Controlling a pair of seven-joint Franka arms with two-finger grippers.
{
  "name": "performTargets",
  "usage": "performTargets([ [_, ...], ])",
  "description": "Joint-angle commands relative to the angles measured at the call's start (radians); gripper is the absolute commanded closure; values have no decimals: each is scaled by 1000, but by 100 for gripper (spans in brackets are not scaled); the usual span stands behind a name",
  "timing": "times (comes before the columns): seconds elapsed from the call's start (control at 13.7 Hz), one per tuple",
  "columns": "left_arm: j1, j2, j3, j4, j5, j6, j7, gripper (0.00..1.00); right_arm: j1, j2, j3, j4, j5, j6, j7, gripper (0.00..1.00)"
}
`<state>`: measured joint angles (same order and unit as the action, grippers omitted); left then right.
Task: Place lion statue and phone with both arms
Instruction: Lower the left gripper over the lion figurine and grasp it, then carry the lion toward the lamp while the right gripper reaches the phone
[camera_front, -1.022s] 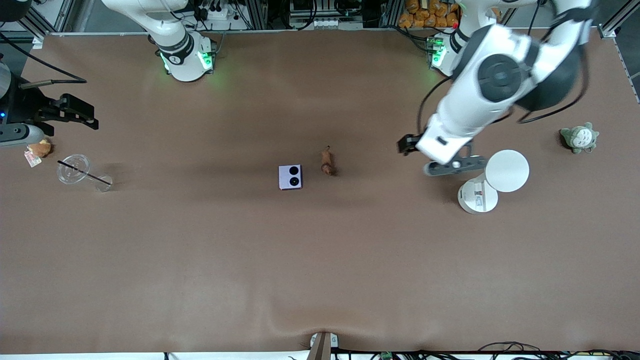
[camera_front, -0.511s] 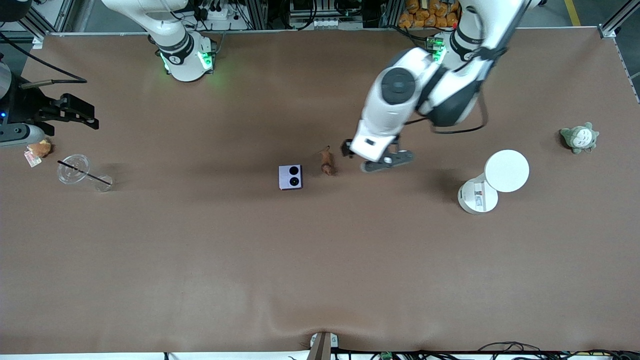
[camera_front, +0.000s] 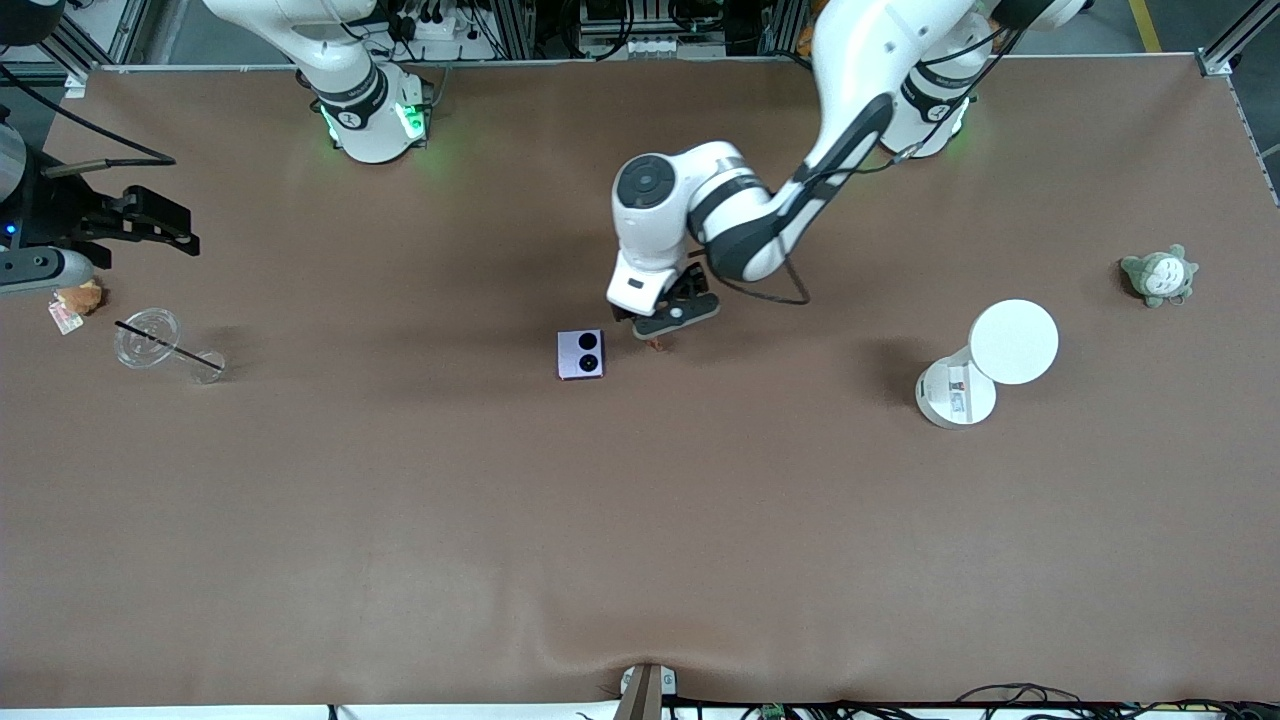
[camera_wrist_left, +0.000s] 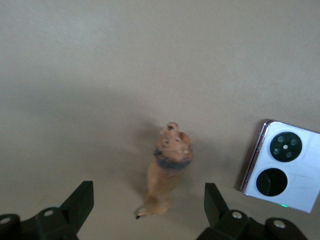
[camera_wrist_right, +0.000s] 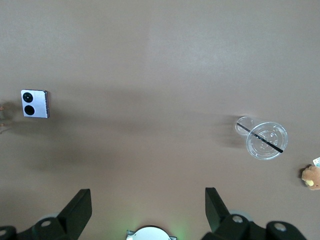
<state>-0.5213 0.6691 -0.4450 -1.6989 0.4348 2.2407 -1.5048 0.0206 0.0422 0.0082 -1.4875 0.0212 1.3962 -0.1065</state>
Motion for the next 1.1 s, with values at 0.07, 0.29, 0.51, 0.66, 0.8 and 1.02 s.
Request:
performTargets([
  [0.07,-5,53,9,44,105,37,-31,24,-5,-2,3,0,14,-3,13,0],
  [0.29,-8,79,11,47,107,68,-32,49,-8,-1,3,-4,14,-3,13,0],
  [0.51,-2,72,11,36,146,68,-20,100,-8,2,3,-4,14,-3,-1,0],
  [0.66,27,58,11,22,188,66,-9,100,-8,8,3,-2,14,-5,-1,0],
  [0.8,108,5,6,-20,222,66,55,100,-7,15,3,0,14,-5,1,0],
  [1.02,222,-60,2,-68,222,66,222,100,-7,57,3,-2,14,-16,1,0],
])
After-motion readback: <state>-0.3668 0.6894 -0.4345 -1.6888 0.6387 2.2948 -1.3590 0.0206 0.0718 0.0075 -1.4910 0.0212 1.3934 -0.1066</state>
